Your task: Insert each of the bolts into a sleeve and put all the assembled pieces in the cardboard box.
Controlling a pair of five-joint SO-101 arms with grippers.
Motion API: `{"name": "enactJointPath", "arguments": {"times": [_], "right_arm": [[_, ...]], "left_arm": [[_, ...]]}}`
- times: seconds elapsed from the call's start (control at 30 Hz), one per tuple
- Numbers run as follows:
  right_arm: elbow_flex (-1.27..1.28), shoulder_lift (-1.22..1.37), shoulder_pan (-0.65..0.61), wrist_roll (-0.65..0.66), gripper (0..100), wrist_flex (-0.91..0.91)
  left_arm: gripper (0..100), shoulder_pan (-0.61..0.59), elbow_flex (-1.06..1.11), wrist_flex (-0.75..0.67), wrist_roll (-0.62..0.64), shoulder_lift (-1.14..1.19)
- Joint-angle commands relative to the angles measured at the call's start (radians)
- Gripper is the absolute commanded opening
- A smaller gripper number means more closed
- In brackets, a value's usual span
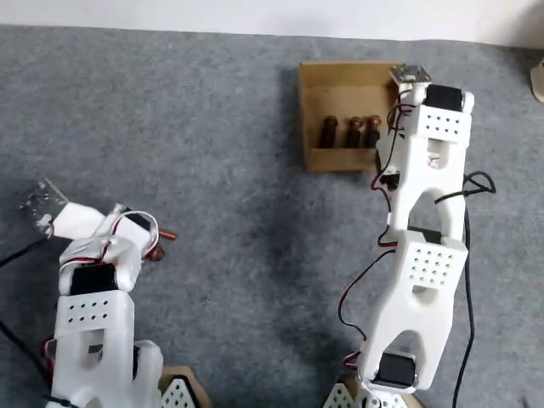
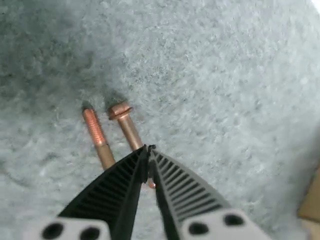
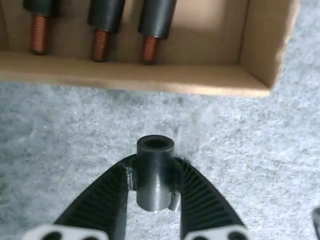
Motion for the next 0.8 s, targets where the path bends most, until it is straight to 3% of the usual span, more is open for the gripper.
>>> {"name": "enactJointPath", "arguments": {"times": [0.0, 0.27, 0.57, 0.77], "right_arm": [[-0.005, -0.082, -0.013, -0.003, 0.5, 0.012], [-0.005, -0.087, -0.012, -0.003, 0.5, 0.012], [-0.013, -0.087, -0.007, -0.002, 0.5, 0.012], [-0.015, -0.102, -0.001, -0.006, 0.5, 0.012]], "left_arm": [[12, -0.004, -0.036, -0.018, 0.094, -0.004], [12, -0.005, -0.097, 0.051, 0.296, 0.056], [14, -0.01, -0.504, 0.325, 0.423, 0.532], [13, -0.019, -0.664, 0.361, 0.428, 0.748]]}}
